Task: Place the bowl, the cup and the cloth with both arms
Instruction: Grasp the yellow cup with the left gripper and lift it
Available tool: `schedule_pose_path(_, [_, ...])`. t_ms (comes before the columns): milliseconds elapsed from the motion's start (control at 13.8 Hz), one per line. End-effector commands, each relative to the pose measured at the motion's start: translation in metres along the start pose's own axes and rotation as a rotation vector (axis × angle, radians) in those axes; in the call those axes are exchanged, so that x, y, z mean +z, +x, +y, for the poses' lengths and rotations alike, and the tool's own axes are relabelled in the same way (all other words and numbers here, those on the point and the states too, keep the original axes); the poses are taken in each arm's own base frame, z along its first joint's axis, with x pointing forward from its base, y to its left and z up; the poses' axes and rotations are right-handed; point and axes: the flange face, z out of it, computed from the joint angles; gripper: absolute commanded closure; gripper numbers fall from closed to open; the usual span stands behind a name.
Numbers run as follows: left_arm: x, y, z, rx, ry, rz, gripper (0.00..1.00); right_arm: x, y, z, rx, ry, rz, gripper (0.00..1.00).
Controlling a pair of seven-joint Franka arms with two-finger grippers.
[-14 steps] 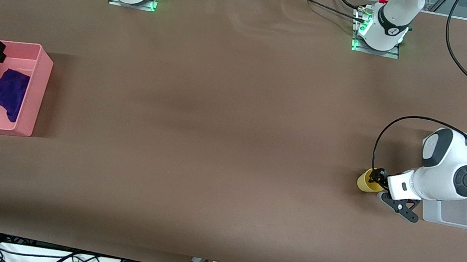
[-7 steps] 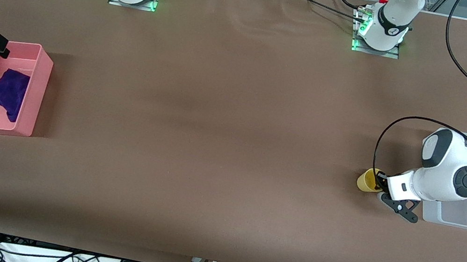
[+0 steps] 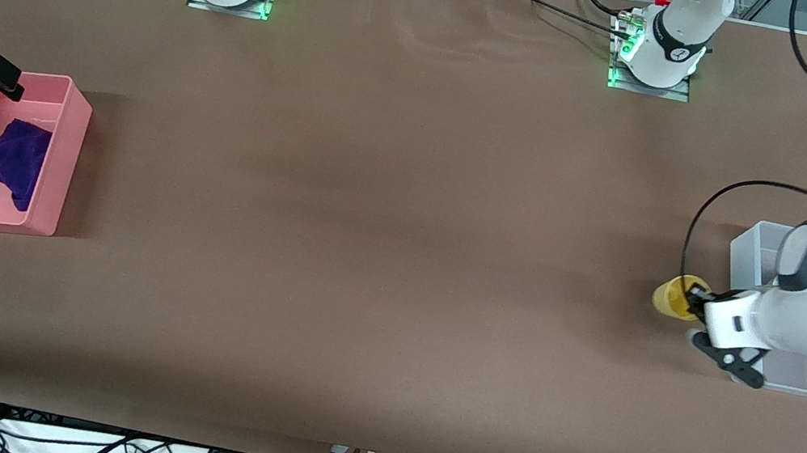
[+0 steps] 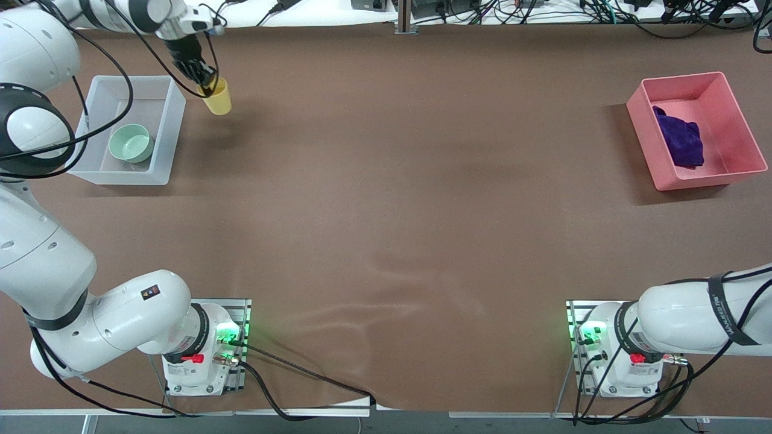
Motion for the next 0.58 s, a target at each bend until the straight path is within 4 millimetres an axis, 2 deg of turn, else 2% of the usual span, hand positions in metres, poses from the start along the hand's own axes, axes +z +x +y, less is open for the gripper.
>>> schedule_pose_path(0, [-0.024, -0.038, -0.052, 0.030, 0.010, -0.030, 1.00, -0.006, 0.002, 0.000, -0.017, 0.009, 0.000, 0.00])
schedule_pose_path(218, [-0.014, -0.099, -0.132, 0.085, -0.004, -0.029, 1.00, -0.006, 0.002, 0.000, -0.014, 0.012, 0.002, 0.00])
schedule_pose_path(364, [-0.001, -0.125, -0.165, 0.105, 0.070, -0.099, 1.00, -0.006, 0.002, 0.000, -0.014, 0.012, 0.002, 0.00])
schedule_pose_path(509, [0.028, -0.150, -0.192, 0.102, 0.045, -0.109, 1.00, -0.006, 0.002, 0.000, -0.012, 0.013, 0.002, 0.00])
